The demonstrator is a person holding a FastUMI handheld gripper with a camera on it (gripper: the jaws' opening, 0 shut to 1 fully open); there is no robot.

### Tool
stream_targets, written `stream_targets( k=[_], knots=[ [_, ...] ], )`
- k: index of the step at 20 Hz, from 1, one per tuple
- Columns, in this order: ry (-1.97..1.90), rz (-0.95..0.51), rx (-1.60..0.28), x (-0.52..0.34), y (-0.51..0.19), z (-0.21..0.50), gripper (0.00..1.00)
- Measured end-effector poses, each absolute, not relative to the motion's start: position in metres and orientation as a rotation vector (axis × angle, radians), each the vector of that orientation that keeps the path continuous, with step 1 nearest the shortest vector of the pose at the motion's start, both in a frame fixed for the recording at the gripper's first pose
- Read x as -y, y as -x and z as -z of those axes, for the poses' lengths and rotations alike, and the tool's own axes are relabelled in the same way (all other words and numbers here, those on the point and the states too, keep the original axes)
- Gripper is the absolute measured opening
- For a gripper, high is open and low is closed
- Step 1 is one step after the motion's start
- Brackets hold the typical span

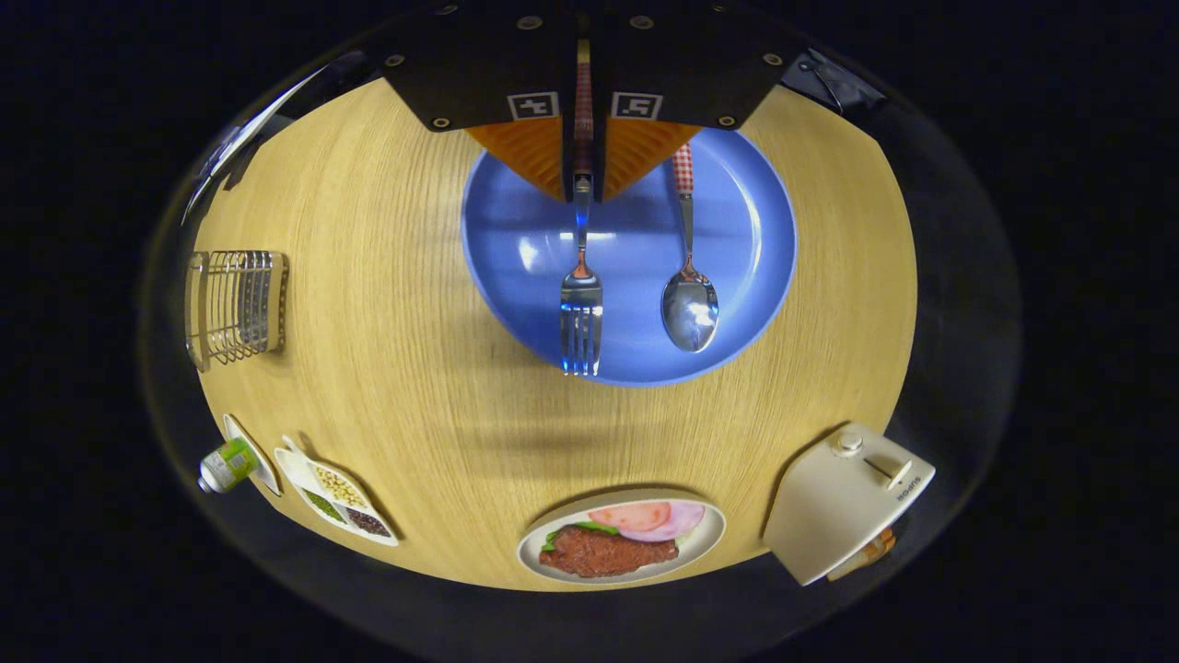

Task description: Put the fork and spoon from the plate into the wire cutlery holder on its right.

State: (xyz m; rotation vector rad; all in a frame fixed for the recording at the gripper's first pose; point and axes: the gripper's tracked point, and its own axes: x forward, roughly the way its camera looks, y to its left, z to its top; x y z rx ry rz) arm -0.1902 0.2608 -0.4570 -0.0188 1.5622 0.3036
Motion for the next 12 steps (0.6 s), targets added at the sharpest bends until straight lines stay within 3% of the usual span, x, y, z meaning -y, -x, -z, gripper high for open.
stream_targets(
  k=[12],
  knots=[
    [-0.111,-0.119,-1.478,-0.076,0.138,0.386,0.06]
  ],
)
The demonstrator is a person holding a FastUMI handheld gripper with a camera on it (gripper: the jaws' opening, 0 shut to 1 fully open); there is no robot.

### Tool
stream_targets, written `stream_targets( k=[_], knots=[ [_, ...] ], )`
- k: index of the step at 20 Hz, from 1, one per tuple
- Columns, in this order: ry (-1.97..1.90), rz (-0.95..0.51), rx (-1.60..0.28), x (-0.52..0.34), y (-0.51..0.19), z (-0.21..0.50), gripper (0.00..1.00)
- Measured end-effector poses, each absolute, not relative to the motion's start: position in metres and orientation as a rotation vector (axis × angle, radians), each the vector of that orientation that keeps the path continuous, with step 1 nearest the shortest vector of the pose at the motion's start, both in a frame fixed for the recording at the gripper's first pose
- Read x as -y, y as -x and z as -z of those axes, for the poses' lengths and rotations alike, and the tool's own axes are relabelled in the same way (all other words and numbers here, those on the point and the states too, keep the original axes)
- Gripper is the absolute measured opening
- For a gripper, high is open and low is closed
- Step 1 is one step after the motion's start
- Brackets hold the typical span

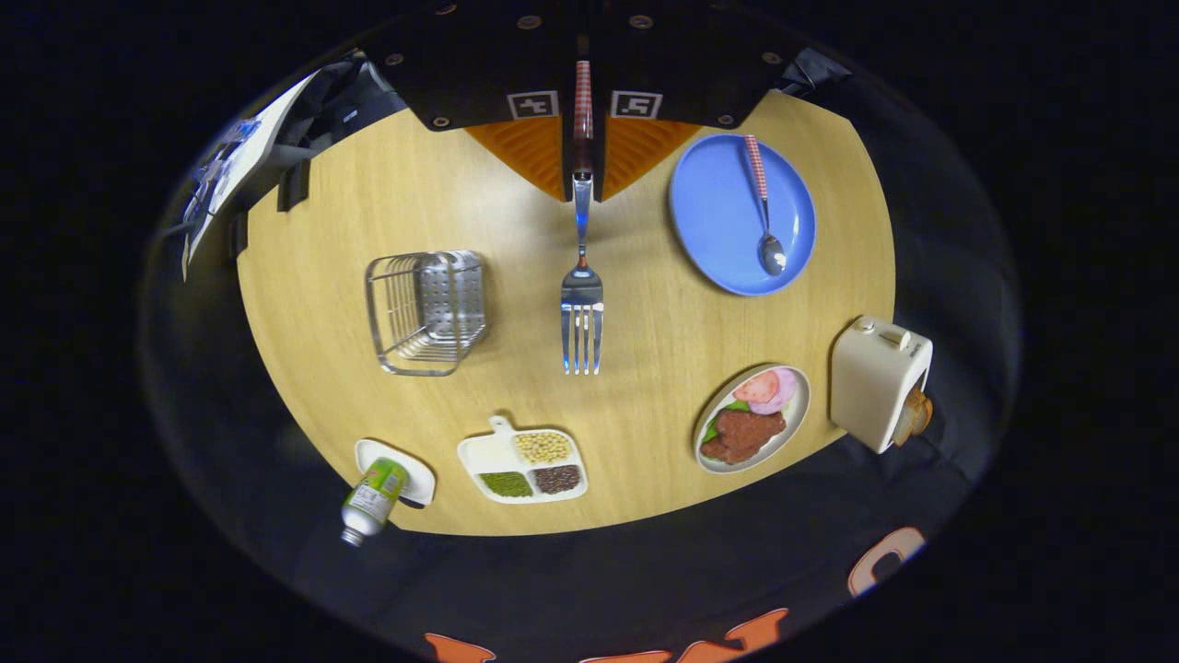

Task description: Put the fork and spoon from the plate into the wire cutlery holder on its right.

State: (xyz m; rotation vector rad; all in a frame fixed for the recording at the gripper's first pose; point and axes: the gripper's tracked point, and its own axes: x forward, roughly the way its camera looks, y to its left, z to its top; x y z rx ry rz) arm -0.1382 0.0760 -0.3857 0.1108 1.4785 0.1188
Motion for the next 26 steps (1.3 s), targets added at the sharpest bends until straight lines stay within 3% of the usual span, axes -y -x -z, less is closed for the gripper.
stream_targets(
  k=[5,18,26],
  knots=[
    [-0.142,-0.127,-1.586,-0.021,0.133,0.393,0.06],
    [-0.026,-0.429,-2.014,0.031,0.132,0.406,0.06],
    [0.118,-0.505,-2.240,0.036,0.122,0.422,0.06]
  ],
)
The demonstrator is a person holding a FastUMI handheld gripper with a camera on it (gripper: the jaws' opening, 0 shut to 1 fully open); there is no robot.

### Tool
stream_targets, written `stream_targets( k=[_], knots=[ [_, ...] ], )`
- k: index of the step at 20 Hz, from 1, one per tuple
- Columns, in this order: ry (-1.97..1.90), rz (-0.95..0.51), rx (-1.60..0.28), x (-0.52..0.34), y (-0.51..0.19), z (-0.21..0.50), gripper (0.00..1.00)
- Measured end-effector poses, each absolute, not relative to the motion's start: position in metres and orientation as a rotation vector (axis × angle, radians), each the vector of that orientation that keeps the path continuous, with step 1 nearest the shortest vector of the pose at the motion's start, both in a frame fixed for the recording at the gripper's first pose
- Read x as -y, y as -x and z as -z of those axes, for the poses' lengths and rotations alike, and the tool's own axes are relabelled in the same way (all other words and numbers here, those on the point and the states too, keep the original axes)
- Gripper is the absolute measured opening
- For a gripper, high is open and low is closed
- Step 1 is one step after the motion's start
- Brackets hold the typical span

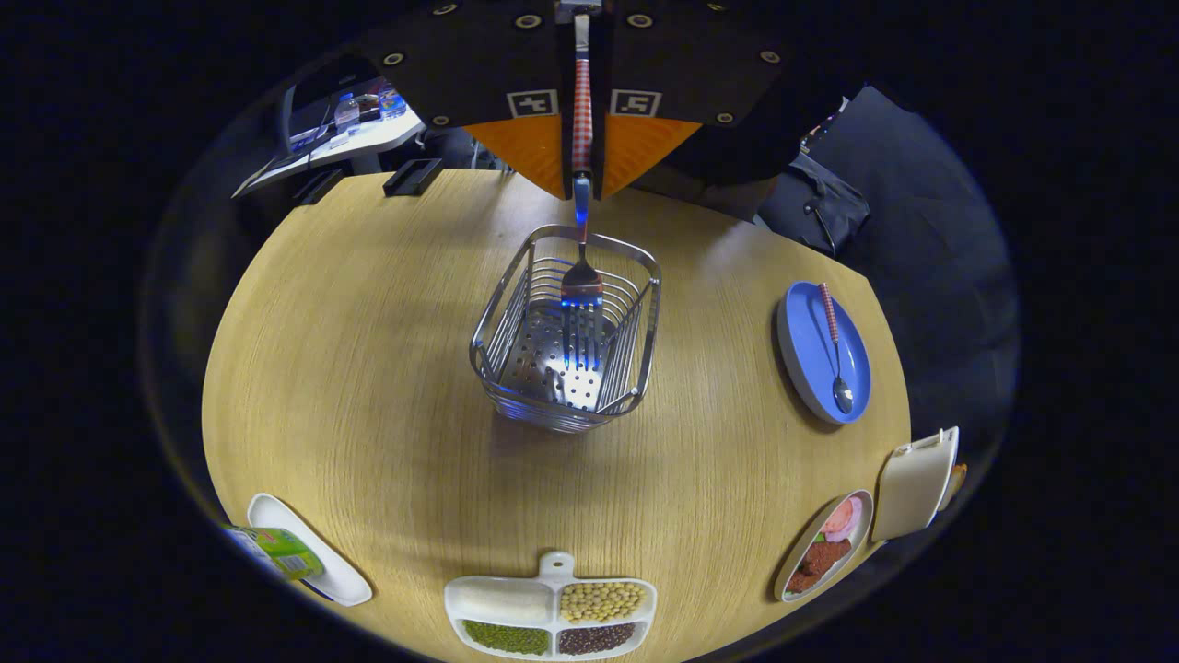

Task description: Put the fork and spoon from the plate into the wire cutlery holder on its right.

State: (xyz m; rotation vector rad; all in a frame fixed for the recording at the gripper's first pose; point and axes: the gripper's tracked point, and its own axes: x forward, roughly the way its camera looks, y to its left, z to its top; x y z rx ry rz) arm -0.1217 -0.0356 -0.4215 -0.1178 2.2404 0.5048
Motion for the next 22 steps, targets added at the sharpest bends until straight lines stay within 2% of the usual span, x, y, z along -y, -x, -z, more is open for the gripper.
stream_targets(
  k=[7,11,13,15,16,19,22],
  knots=[
    [0.085,-0.496,-2.243,0.024,0.095,0.425,0.13],
    [0.025,-0.490,-2.135,0.018,0.081,0.418,0.28],
    [-0.017,-0.505,-2.023,0.011,0.071,0.412,0.37],
    [-0.052,-0.522,-1.912,0.001,0.066,0.400,0.51],
    [-0.072,-0.510,-1.877,-0.004,0.066,0.393,0.67],
    [-0.094,-0.483,-1.749,-0.024,0.070,0.372,0.88],
    [-0.119,-0.486,-1.677,-0.063,0.088,0.353,0.96]
  ],
)
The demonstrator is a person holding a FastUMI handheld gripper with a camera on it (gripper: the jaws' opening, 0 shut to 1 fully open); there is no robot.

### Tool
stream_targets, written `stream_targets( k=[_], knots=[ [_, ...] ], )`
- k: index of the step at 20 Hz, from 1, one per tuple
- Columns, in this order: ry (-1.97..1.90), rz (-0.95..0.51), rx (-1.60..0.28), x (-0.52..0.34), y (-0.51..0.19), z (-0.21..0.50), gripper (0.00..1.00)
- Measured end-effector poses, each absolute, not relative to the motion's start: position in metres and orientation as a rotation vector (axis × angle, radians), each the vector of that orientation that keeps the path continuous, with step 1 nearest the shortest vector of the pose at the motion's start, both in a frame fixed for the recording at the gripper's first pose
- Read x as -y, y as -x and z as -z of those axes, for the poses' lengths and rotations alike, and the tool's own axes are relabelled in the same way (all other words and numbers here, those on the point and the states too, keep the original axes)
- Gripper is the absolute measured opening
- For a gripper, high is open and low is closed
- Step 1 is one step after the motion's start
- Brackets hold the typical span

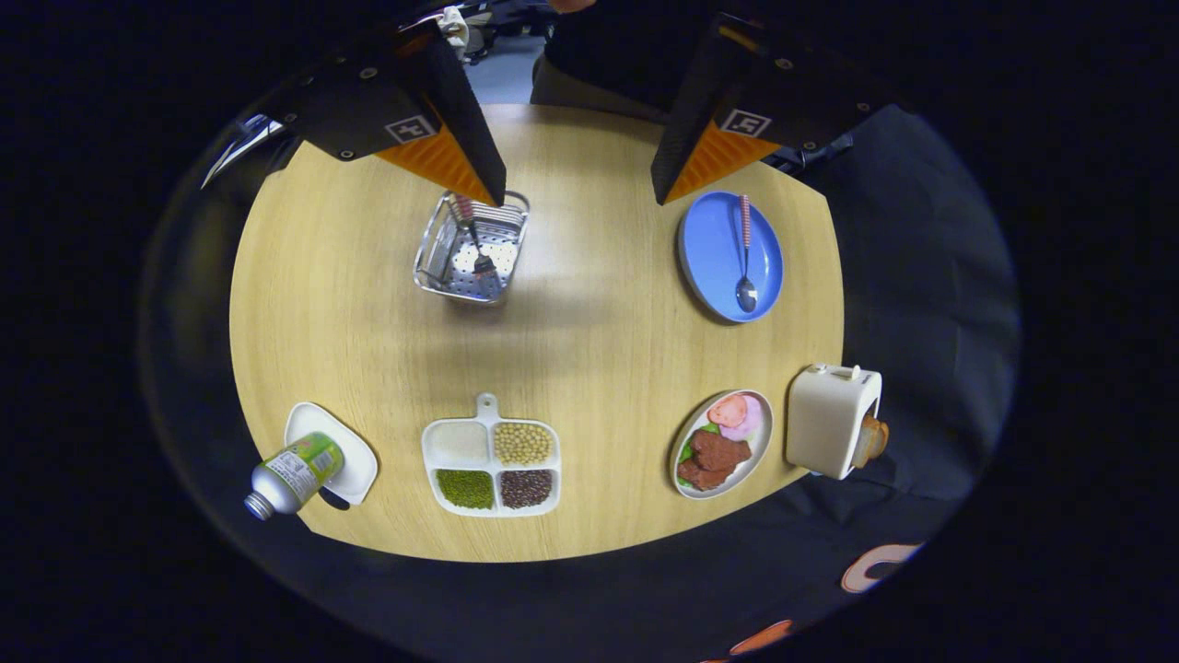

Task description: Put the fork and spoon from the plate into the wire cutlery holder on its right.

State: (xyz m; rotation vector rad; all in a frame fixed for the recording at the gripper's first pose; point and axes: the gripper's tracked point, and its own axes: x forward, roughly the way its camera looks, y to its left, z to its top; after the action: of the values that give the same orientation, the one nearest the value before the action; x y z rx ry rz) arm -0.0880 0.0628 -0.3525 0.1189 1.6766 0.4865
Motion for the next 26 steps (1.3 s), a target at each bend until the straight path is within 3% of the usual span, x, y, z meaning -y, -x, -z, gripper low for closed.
stream_targets(
  k=[5,18,23,26],
  knots=[
    [-0.094,-0.552,-1.635,-0.134,0.134,0.347,0.97],
    [0.031,-0.625,-1.732,-0.281,0.213,0.392,0.97],
    [0.102,-0.592,-1.741,-0.315,0.221,0.428,0.91],
    [0.143,-0.559,-1.760,-0.323,0.224,0.447,0.79]
  ],
)
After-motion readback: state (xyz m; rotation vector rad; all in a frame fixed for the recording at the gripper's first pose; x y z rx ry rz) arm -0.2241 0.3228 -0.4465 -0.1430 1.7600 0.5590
